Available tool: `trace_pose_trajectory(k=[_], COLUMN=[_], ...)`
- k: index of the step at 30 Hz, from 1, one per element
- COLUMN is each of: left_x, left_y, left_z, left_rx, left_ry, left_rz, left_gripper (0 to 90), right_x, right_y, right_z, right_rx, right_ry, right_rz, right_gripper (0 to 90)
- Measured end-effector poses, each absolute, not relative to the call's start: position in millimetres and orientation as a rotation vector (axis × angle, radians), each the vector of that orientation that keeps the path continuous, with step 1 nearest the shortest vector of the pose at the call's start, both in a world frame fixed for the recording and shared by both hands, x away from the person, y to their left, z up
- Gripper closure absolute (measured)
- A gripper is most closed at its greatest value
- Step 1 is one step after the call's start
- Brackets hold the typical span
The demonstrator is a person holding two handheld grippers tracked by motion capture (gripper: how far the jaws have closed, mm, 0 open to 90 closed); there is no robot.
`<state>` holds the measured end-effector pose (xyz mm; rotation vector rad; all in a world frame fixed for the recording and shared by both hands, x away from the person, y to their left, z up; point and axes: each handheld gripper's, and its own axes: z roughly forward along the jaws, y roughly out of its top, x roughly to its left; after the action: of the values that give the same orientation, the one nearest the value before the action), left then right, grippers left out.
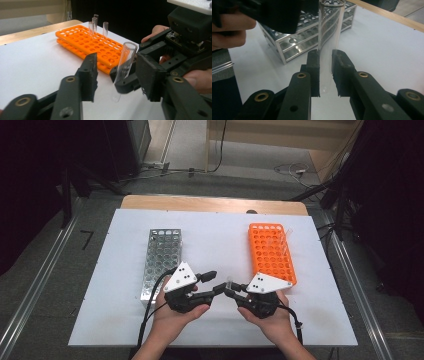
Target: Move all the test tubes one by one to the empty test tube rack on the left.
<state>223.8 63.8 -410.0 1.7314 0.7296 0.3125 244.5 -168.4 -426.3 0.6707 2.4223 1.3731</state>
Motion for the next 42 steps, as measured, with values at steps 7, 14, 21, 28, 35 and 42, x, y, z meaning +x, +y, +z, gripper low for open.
trace_pose_trajectory(k=[7, 14, 21, 28, 35, 42], left_x=[221, 221, 220, 223, 232, 242], left_y=[57, 54, 53, 54, 63, 79], left_z=[-411, -412, -413, -411, -406, -398], left_rx=[1.743, 1.764, 1.770, 1.763, 1.752, 1.740], left_ry=[0.704, 0.692, 0.704, 0.724, 0.753, 0.782], left_rz=[0.300, 0.300, 0.320, 0.338, 0.357, 0.403], left_gripper=[66.4, 72.4, 75.8, 76.5, 76.5, 76.5], right_x=[237, 234, 234, 240, 247, 256], right_y=[-157, -152, -152, -156, -176, -213], right_z=[-428, -428, -429, -431, -430, -438], right_rx=[0.626, 0.598, 0.602, 0.608, 0.682, 0.756], right_ry=[2.456, 2.468, 2.467, 2.464, 2.405, 2.349], right_rz=[1.361, 1.359, 1.361, 1.434, 1.475, 1.511], right_gripper=[74.2, 74.2, 74.3, 65.9, 24.5, 0.3])
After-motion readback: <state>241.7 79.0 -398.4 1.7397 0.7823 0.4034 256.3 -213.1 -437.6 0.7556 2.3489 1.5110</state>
